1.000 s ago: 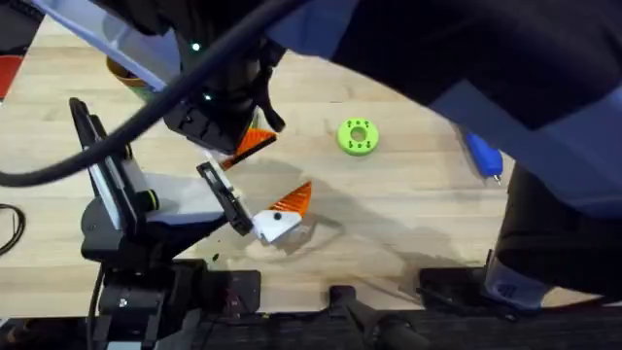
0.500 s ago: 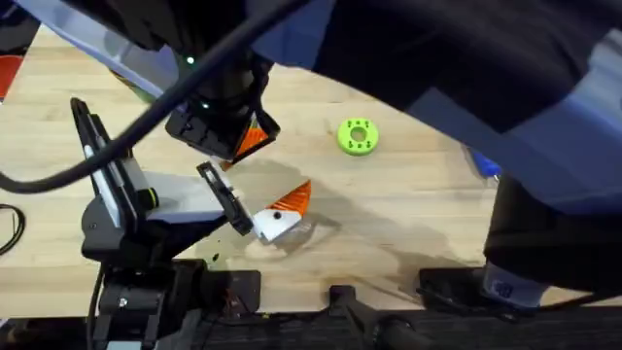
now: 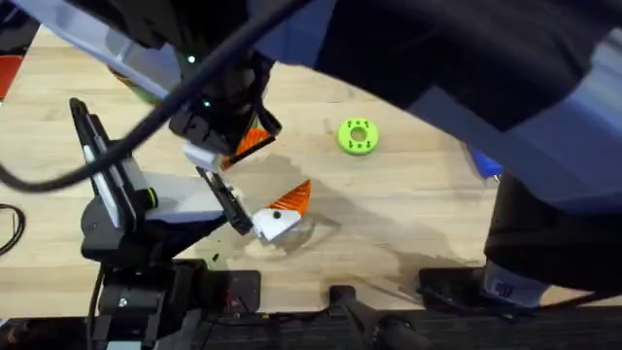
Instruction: Pick up the gripper from the table and insert it into the empty holder that is missing its gripper. Then pick up a screw, insert it into the mounting hole, and use the screwdriver to tighten it. Finally, clean up the table by picking up the vegetable and placing it into the bucket.
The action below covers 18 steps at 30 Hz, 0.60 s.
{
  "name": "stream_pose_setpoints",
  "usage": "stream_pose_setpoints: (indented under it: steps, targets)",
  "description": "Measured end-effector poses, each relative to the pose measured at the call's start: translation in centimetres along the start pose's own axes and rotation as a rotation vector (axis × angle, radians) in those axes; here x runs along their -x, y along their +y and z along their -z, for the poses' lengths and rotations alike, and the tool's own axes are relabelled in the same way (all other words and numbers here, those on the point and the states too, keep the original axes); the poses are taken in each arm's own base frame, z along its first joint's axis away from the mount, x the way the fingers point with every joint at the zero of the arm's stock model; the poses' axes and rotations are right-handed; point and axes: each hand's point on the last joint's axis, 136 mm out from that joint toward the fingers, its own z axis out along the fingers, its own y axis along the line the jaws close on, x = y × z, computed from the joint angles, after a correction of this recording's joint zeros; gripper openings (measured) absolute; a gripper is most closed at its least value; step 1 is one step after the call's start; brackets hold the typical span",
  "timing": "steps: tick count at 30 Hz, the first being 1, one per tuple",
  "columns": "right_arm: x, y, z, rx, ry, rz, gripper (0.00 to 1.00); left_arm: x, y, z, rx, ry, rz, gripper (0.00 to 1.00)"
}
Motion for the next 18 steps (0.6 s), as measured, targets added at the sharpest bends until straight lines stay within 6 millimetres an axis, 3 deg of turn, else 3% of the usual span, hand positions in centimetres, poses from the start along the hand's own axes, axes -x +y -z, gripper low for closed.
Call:
stream_pose_setpoints:
  steps: [3,4,12,18]
  targets:
    - [0.0,-1.5,0.2,-0.047,-0.002,-0.017,0.895,0.0,0.1,0.0,0.004,0.000,0.004,0.985]
    - [0.0,-1.9,0.3,-0.052,-0.006,-0.024,0.939,0.0,0.1,0.0,0.004,0.000,0.004,0.985]
    - [-0.2,-1.8,0.8,-0.045,-0.008,-0.053,0.958,0.0,0.1,0.0,0.003,-0.002,-0.003,0.985]
    - [-1.3,-1.6,3.0,-0.005,-0.008,-0.123,0.961,0.0,0.0,0.0,0.000,-0.002,-0.011,0.985]
